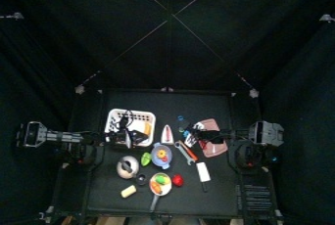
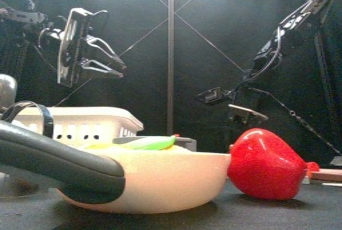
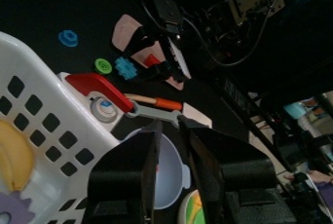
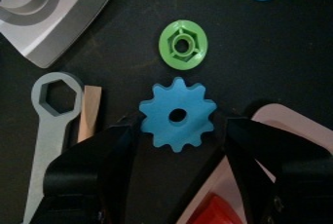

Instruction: Place blue gear to left of plate

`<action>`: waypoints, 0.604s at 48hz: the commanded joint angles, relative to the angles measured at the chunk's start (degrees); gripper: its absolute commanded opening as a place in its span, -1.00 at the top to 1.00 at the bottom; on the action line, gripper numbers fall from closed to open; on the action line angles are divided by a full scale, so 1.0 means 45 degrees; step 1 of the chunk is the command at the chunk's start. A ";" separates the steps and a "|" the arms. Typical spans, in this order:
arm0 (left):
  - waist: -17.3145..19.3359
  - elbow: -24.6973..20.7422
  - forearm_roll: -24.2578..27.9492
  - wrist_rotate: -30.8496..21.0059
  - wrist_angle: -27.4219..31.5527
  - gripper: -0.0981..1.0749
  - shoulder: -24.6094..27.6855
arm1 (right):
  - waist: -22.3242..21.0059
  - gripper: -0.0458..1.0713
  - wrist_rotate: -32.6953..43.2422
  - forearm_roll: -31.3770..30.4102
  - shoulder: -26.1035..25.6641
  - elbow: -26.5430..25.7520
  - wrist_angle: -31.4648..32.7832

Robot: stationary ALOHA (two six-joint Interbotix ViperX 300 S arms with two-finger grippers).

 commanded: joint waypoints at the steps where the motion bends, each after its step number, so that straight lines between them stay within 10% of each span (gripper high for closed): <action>1: 0.0039 -0.0137 0.0117 0.0020 -0.0117 -0.29 -0.0059 | 0.0020 -0.69 0.0020 0.0059 -0.0449 -0.0254 -0.0039; 29: 0.0059 0.0000 0.0215 0.0020 -0.0117 -0.29 -0.0059 | 0.0391 -0.92 -0.0020 0.0039 -0.0645 -0.0449 0.0391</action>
